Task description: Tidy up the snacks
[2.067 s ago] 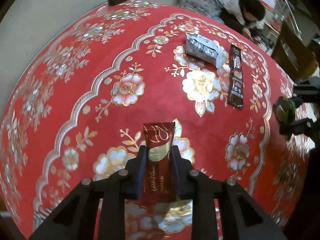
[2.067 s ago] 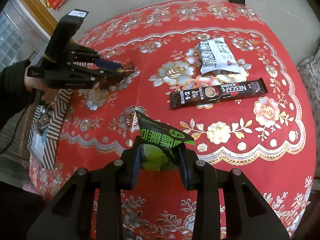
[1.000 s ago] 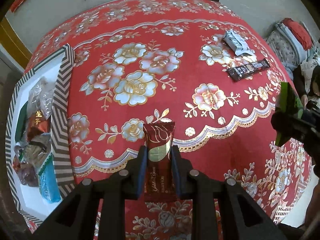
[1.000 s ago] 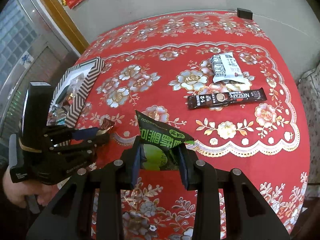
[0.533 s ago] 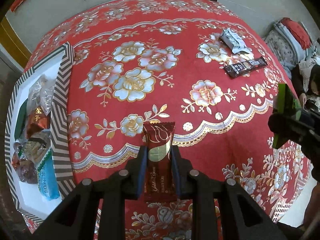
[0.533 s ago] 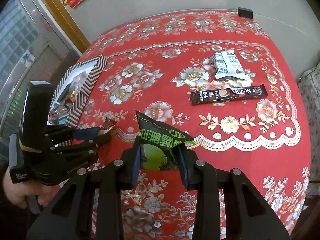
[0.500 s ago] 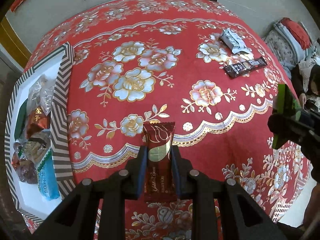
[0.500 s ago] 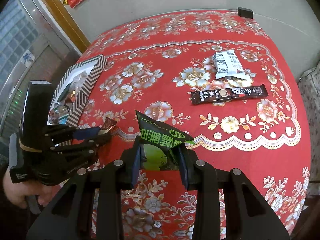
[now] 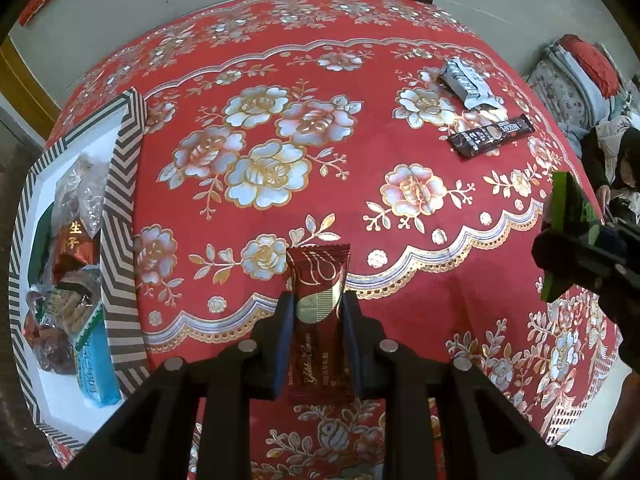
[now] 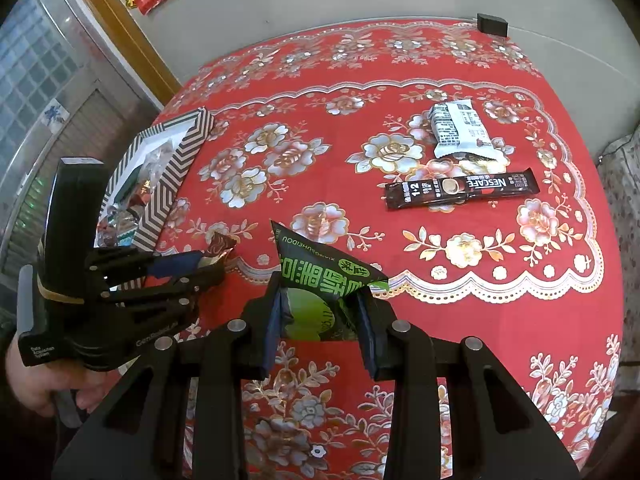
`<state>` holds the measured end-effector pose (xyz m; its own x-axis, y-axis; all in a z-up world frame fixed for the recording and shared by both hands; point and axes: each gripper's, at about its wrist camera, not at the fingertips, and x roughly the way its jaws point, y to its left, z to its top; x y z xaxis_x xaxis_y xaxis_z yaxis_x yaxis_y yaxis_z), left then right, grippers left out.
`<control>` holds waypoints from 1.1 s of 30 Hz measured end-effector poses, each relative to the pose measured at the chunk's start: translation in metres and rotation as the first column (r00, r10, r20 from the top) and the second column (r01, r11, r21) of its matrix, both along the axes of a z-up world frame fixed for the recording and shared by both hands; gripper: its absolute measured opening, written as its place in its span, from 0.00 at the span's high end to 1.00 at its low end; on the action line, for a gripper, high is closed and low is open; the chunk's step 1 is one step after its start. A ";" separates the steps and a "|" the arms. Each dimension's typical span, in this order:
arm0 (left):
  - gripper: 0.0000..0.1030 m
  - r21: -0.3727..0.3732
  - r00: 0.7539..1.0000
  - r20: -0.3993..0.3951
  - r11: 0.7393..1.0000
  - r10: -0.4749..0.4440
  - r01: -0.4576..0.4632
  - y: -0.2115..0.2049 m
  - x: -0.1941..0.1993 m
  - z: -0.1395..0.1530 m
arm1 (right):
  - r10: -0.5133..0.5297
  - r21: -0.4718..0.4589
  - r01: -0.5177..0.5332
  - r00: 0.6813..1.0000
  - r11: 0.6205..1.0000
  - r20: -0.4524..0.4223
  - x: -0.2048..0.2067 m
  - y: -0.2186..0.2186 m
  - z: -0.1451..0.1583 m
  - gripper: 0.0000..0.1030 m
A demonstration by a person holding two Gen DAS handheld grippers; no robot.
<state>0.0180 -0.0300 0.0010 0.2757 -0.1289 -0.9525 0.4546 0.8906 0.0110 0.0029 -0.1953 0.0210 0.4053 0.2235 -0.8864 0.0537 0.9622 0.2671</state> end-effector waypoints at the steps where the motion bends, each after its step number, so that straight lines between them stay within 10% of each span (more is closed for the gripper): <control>1: 0.75 0.000 1.000 -0.001 1.000 -0.003 0.003 0.000 0.000 0.000 | -0.001 0.000 0.001 1.000 1.000 -0.001 0.000 0.000 0.000 0.69; 33: 0.74 -0.012 1.000 0.006 1.000 -0.015 0.015 0.006 0.007 -0.002 | -0.003 0.000 0.003 1.000 1.000 -0.007 0.008 0.009 -0.004 0.69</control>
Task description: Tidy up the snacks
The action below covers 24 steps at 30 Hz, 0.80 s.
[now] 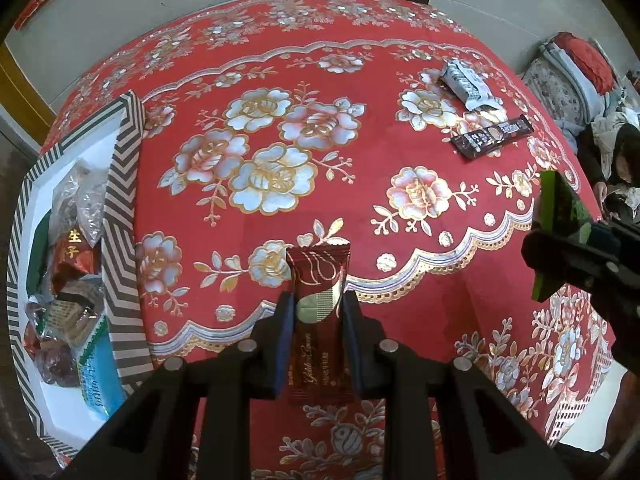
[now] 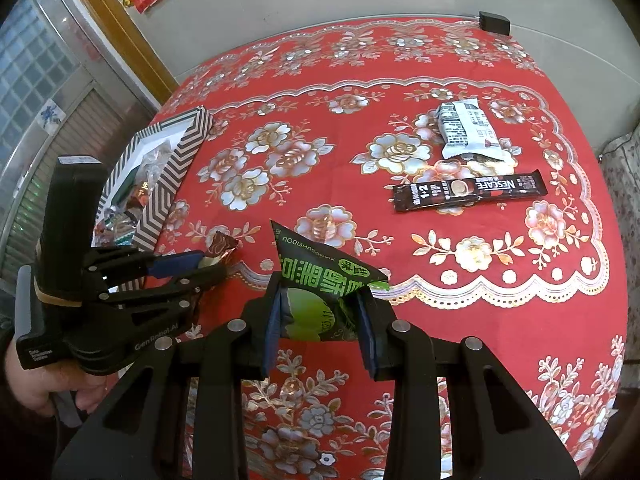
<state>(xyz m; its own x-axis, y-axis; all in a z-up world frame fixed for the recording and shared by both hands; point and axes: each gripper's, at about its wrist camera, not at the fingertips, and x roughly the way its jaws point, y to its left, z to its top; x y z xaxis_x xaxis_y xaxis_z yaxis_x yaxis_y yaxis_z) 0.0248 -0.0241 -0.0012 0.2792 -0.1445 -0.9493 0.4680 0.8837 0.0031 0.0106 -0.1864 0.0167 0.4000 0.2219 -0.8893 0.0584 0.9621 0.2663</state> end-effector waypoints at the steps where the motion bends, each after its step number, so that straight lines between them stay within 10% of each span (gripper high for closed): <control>1: 0.74 -0.003 1.000 0.004 1.000 -0.005 0.005 0.003 0.000 0.001 | 0.000 -0.001 0.000 1.000 1.000 0.000 0.001 0.002 0.000 0.69; 10: 0.74 -0.034 0.997 0.076 0.999 0.014 -0.012 0.043 0.007 0.023 | 0.036 -0.014 -0.036 0.999 0.999 -0.009 0.018 0.039 0.001 0.69; 24: 0.75 -0.053 0.939 0.154 0.952 0.307 -0.302 0.207 0.044 0.034 | 0.281 -0.011 -0.280 0.958 0.960 0.056 0.106 0.192 0.017 0.69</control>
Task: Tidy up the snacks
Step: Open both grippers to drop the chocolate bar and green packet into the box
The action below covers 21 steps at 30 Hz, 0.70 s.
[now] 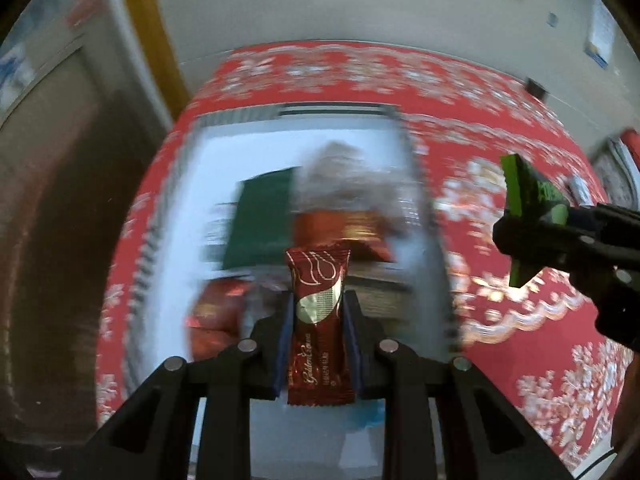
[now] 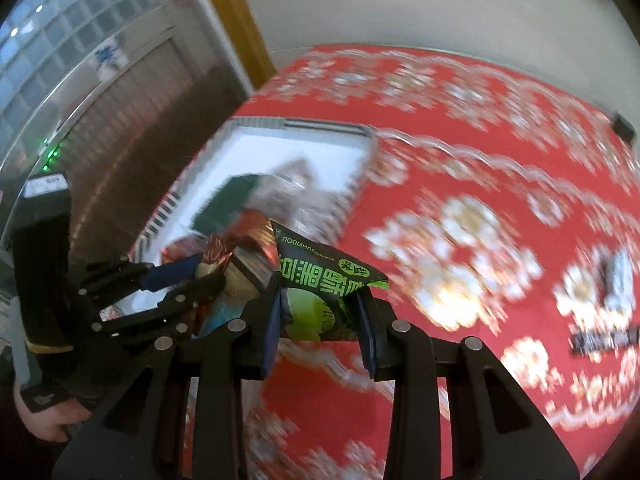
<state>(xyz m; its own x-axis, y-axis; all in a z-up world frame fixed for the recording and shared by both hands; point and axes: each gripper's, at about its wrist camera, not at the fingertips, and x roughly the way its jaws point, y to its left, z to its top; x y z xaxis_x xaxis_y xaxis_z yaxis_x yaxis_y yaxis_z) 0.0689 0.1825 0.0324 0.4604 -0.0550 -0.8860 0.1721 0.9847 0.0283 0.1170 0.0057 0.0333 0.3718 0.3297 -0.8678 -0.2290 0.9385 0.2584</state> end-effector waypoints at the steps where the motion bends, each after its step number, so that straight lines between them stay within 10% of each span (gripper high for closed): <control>1: 0.75 0.004 1.000 0.005 1.000 0.013 -0.013 0.006 0.003 0.000 | 0.020 0.000 -0.020 1.000 1.000 -0.003 0.006 0.011 -0.001 0.69; 9: 0.71 -0.003 1.000 0.007 1.000 0.010 -0.010 0.024 0.012 0.000 | 0.076 -0.035 -0.078 0.996 0.996 -0.057 0.046 0.070 -0.023 0.68; 13: 0.36 -0.005 1.000 0.015 1.000 0.020 -0.020 0.026 0.011 0.002 | 0.031 -0.002 -0.032 0.997 0.999 -0.073 0.052 0.068 -0.026 0.51; 21: 0.20 0.017 0.997 0.073 1.000 0.016 -0.017 0.010 0.008 0.015 | -0.078 0.047 0.080 0.996 0.996 -0.050 0.035 0.033 -0.015 0.46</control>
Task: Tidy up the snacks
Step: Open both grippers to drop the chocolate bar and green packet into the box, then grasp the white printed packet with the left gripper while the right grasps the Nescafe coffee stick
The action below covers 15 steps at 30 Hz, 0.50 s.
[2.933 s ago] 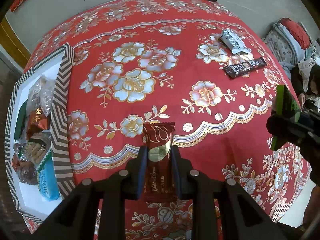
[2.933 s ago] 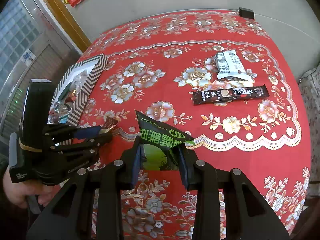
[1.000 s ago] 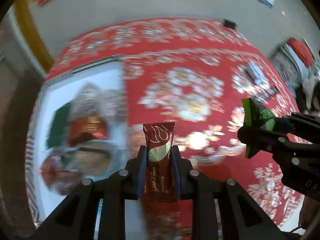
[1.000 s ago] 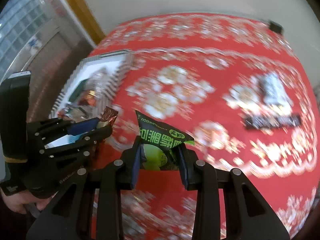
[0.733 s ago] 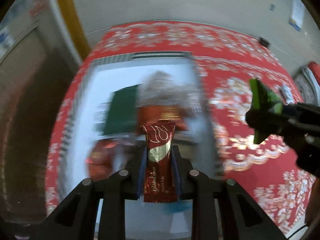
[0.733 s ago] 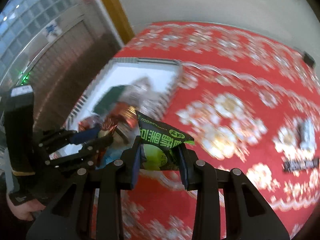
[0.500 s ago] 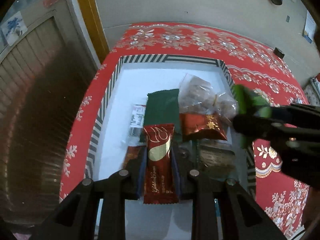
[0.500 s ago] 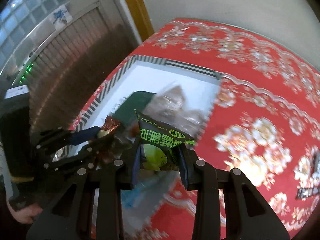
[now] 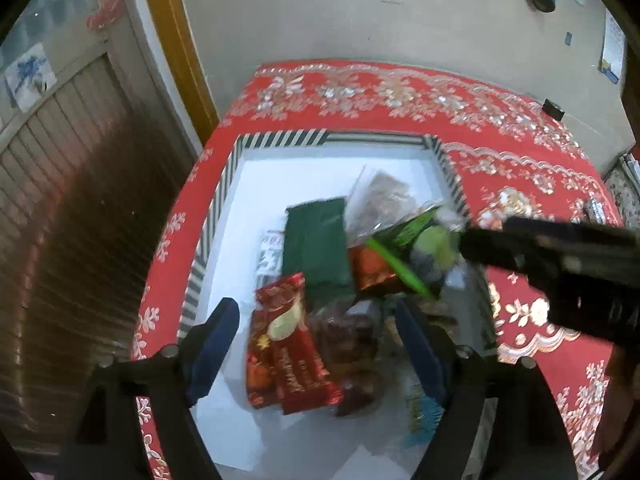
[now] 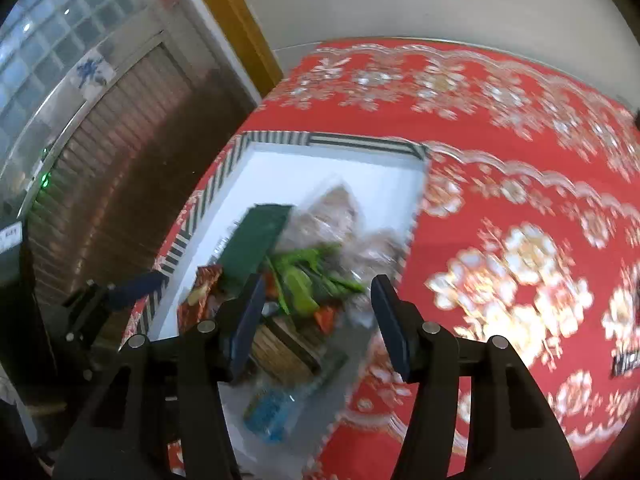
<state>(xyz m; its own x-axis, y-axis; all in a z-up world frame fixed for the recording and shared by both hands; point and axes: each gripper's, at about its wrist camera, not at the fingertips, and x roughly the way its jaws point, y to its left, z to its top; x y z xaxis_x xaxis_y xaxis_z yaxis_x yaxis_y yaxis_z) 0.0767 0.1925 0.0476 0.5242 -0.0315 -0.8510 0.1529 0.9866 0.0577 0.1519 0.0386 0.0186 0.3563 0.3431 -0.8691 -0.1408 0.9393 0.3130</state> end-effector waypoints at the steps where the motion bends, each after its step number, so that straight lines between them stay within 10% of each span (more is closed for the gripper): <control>1: 0.20 -0.005 1.000 0.011 1.000 -0.006 0.006 -0.006 -0.001 0.003 | -0.014 -0.004 0.014 1.000 1.000 0.003 -0.005 -0.007 0.001 0.46; 9: 0.17 -0.015 0.987 0.042 0.987 -0.157 0.157 -0.098 -0.011 0.015 | -0.215 -0.044 0.213 0.977 0.976 -0.021 -0.060 -0.113 -0.009 0.46; 15: 0.17 -0.059 0.946 -0.047 0.946 -0.322 0.319 -0.190 -0.034 -0.003 | -0.460 -0.064 0.459 0.888 0.886 -0.001 -0.104 -0.235 -0.007 0.46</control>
<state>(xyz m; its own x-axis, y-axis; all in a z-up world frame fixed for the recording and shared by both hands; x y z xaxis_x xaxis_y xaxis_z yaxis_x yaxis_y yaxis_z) 0.0422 0.0027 0.0450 0.4311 -0.2333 -0.8716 0.4632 0.8862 -0.0082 0.0480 -0.1966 0.0117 0.4472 0.0912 -0.8898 0.3159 0.9146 0.2525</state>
